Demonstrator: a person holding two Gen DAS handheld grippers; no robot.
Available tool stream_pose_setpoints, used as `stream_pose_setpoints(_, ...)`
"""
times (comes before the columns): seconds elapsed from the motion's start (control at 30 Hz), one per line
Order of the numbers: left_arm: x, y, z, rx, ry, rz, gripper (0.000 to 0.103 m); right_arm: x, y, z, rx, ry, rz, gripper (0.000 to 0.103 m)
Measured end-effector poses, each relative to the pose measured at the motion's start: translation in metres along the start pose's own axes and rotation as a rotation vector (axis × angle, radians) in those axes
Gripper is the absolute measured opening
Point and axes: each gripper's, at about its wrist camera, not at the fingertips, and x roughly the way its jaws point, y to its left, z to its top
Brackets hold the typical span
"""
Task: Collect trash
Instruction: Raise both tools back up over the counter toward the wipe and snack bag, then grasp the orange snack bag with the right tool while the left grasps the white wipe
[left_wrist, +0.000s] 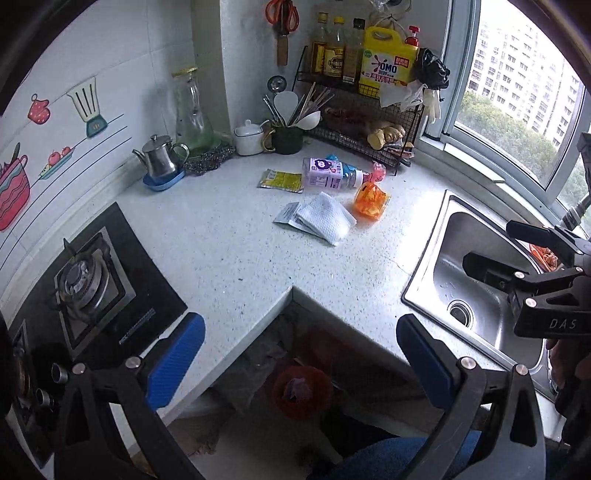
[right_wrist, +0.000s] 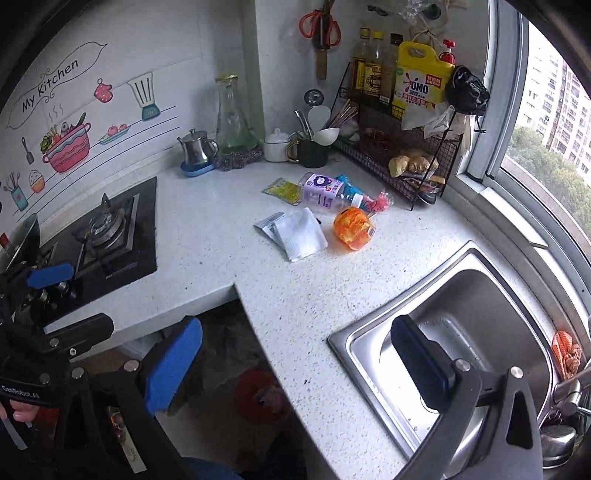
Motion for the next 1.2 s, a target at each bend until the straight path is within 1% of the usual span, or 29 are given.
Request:
stream_pose_setpoints(0.13, 0.029, -0.003, 0.037, 0.004, 0.02, 0.015, 0.103, 0.023, -0.02, 0.028, 0.007, -0.005, 0.02, 0.102)
stream_pose_setpoints(0.27, 0.051, -0.004, 0.074, -0.015, 0.011, 0.026, 0.103, 0.052, -0.036, 0.053, -0.005, 0.008, 0.036, 0.102)
stream_pose_setpoints(0.37, 0.067, -0.004, 0.093, -0.029, 0.024, 0.03, 0.103, 0.072, -0.047, 0.066, -0.021, 0.038, 0.052, 0.102)
stream_pose_setpoints(0.47, 0.092, -0.005, 0.108, -0.045, 0.061, 0.036, 0.103, 0.092, -0.057, 0.076, -0.055, 0.067, 0.059, 0.102)
stream_pose_setpoints(0.67, 0.144, -0.006, 0.119, -0.098, 0.152, 0.04, 0.103, 0.144, -0.081, 0.089, -0.072, 0.168, 0.073, 0.102)
stream_pose_setpoints(0.77, 0.16, -0.006, 0.119, -0.133, 0.19, 0.039, 0.103, 0.174, -0.089, 0.094, -0.092, 0.22, 0.07, 0.102)
stream_pose_setpoints(0.83, 0.171, -0.006, 0.117, -0.15, 0.218, 0.042, 0.103, 0.192, -0.091, 0.097, -0.119, 0.244, 0.061, 0.102)
stream_pose_setpoints(0.93, 0.183, -0.006, 0.114, -0.162, 0.243, 0.047, 0.103, 0.216, -0.093, 0.101, -0.138, 0.284, 0.089, 0.102)
stream_pose_setpoints(1.03, 0.195, -0.006, 0.112, -0.162, 0.267, 0.058, 0.103, 0.235, -0.092, 0.103, -0.169, 0.312, 0.111, 0.102)
stream_pose_setpoints(1.13, 0.209, -0.006, 0.11, -0.182, 0.304, 0.058, 0.103, 0.251, -0.09, 0.104, -0.189, 0.342, 0.132, 0.102)
stream_pose_setpoints(1.2, 0.215, -0.006, 0.11, -0.193, 0.32, 0.051, 0.103, 0.259, -0.09, 0.103, -0.196, 0.357, 0.138, 0.1)
